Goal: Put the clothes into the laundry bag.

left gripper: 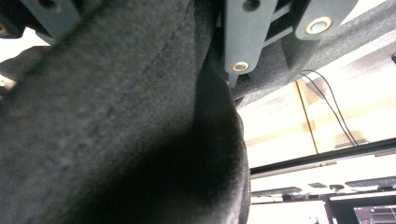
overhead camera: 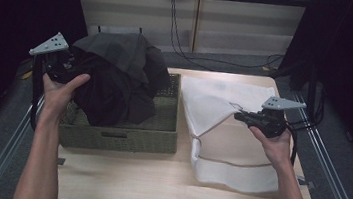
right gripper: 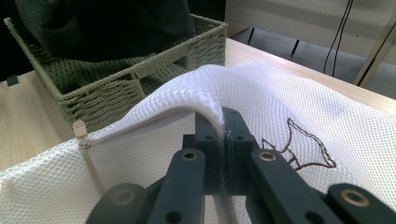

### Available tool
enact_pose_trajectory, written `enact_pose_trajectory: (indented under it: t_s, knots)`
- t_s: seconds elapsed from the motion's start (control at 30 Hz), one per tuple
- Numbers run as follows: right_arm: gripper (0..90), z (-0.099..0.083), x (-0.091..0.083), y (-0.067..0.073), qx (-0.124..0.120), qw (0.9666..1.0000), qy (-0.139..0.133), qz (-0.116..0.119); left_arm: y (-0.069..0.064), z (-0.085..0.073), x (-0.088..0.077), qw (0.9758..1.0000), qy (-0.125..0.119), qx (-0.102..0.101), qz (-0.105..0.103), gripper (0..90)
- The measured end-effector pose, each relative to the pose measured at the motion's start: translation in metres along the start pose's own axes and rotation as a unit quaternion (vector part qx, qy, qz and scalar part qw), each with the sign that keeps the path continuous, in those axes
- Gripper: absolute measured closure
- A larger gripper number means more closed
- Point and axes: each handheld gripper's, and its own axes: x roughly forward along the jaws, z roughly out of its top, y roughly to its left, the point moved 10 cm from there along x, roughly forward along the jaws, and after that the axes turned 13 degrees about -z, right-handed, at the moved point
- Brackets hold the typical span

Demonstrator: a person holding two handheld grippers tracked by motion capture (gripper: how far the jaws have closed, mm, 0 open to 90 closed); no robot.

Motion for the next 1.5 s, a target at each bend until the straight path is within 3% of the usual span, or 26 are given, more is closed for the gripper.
enact_pose_trajectory:
  t_s: [0.07,0.57,0.7,0.93,1.43,1.5]
  knots:
    - [87.1,0.0,0.0,0.0,0.001,1.0,0.0,0.0,-0.003,0.006,-0.003,0.9999,0.001,0.011,0.001,66.9]
    - [87.1,0.001,-0.001,-0.001,0.004,1.0,-0.002,-0.001,-0.018,0.042,-0.019,0.9991,-0.033,0.028,0.005,66.7]
    - [87.0,0.001,-0.001,-0.001,0.001,1.0,-0.002,-0.002,-0.025,0.052,-0.024,0.9983,-0.039,0.044,0.007,66.6]
    - [87.1,0.0,0.0,0.0,-0.001,1.0,-0.002,-0.001,-0.033,0.07,-0.034,0.9968,-0.057,0.055,0.009,66.6]
    - [87.1,0.0,0.0,-0.001,0.001,1.0,0.0,-0.001,-0.042,0.102,-0.053,0.9951,-0.077,0.059,0.02,66.2]
    - [87.1,0.0,0.0,-0.001,0.001,1.0,0.0,-0.002,-0.048,0.105,-0.055,0.9941,-0.084,0.065,0.017,66.2]
